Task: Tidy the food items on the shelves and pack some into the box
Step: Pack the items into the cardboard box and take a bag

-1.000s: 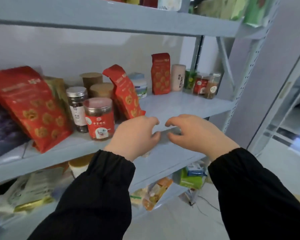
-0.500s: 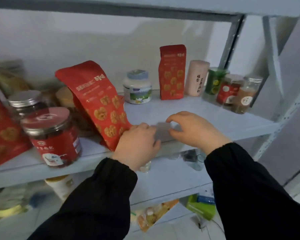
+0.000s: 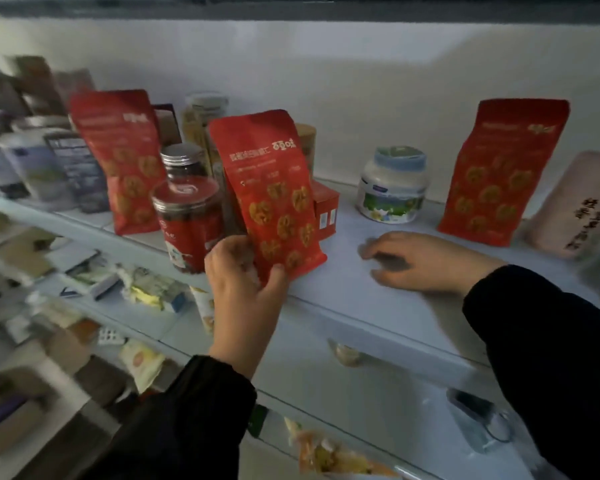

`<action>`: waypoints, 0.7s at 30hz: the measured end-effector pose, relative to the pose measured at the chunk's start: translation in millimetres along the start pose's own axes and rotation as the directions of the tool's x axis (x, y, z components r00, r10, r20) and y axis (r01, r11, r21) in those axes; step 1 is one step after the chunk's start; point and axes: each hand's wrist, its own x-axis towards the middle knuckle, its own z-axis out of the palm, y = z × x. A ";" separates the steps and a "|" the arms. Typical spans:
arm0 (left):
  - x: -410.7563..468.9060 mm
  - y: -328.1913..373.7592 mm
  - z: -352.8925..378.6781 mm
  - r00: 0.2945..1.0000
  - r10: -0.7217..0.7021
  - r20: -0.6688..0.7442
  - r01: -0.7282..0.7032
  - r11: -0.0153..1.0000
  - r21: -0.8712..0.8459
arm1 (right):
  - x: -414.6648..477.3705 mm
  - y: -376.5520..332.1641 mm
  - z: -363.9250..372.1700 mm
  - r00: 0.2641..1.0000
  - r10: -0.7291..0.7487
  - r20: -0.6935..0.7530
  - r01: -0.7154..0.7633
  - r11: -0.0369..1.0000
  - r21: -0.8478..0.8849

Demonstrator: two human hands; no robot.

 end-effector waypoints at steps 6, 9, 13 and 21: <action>26.3 22.0 19.2 0.969 -0.237 0.075 0.244 0.963 -0.111 | 8.5 24.7 20.9 0.988 -0.027 -0.154 0.061 0.974 0.219; 32.5 23.9 25.3 0.962 -0.267 0.051 0.270 0.961 -0.064 | 10.9 27.4 21.7 0.990 -0.040 -0.139 0.073 0.968 0.242; 22.7 20.4 30.0 0.979 -0.201 0.046 0.204 0.974 -0.098 | 5.6 24.5 17.9 0.991 -0.049 -0.128 0.082 0.960 0.268; -2.4 57.2 91.6 0.913 0.003 0.408 0.186 0.886 -0.424 | -21.2 16.6 6.2 0.976 0.051 -0.214 0.199 0.209 0.957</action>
